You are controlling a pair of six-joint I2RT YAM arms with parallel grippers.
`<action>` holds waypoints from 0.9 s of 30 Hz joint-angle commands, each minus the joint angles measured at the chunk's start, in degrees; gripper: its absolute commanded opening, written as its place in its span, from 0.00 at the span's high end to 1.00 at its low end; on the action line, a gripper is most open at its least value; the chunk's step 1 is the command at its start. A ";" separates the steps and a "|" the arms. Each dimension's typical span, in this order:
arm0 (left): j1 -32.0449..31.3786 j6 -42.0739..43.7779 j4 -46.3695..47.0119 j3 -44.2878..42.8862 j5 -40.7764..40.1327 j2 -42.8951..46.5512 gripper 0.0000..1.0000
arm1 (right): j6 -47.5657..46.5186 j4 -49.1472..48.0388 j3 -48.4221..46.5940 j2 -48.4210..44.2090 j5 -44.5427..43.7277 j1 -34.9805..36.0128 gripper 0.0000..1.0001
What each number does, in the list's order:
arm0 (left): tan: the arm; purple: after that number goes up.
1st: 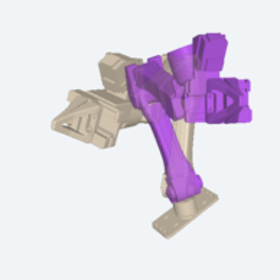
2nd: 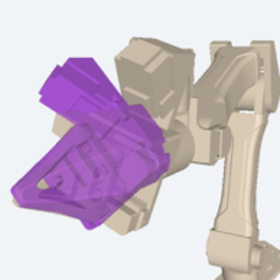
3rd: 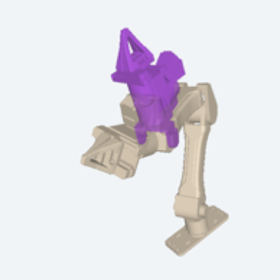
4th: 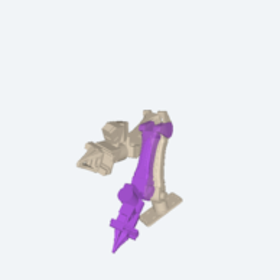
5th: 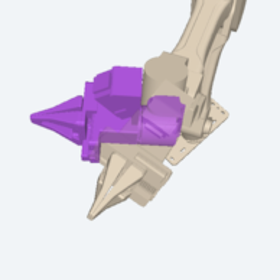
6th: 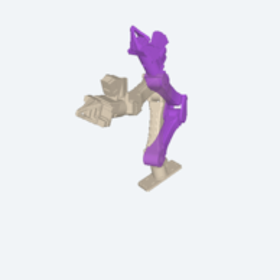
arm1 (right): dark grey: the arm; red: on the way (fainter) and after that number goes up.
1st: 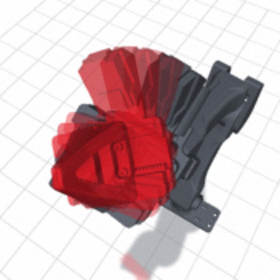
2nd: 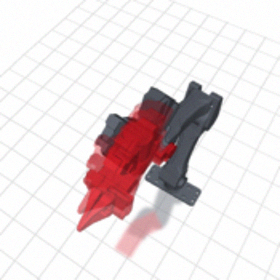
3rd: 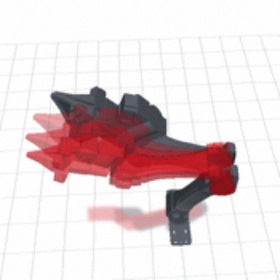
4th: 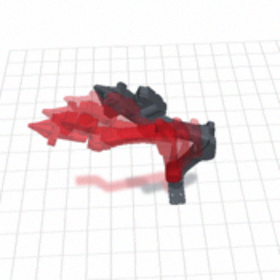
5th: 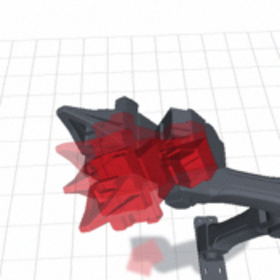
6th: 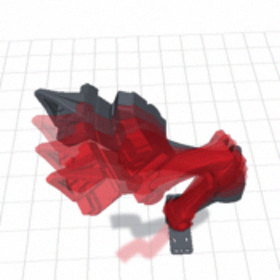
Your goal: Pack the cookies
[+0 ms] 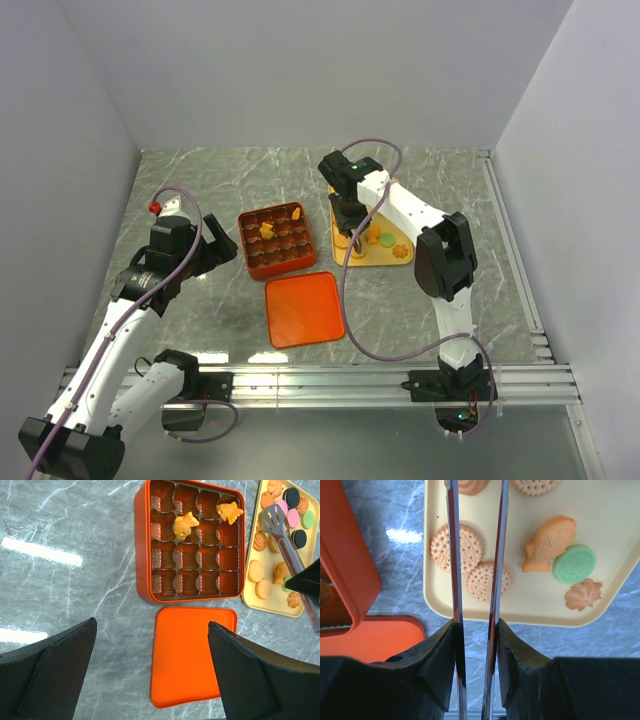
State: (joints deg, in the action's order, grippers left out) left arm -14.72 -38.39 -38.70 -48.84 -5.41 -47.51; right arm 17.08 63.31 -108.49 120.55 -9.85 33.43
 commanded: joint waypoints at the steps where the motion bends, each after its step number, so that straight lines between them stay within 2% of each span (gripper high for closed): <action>1: -0.22 -0.02 0.47 -0.47 -0.13 -0.13 0.01 | 0.93 1.64 -2.16 -6.29 -0.87 -0.56 0.73; 10: -0.22 0.07 0.64 -0.47 0.05 -0.04 0.01 | 1.55 5.50 -8.93 -7.87 -1.49 -1.00 0.75; 17: -0.22 0.16 0.64 -0.47 0.22 0.05 0.01 | 2.61 6.65 -11.74 -10.07 2.80 -0.91 0.77; 27: -0.22 0.07 0.82 -0.47 0.40 -0.04 0.01 | 7.43 2.27 -6.65 -15.44 11.50 5.67 0.77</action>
State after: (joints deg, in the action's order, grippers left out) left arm -14.72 -38.39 -38.70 -48.84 -5.39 -47.53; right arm 21.85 68.64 -115.98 109.89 -2.83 36.05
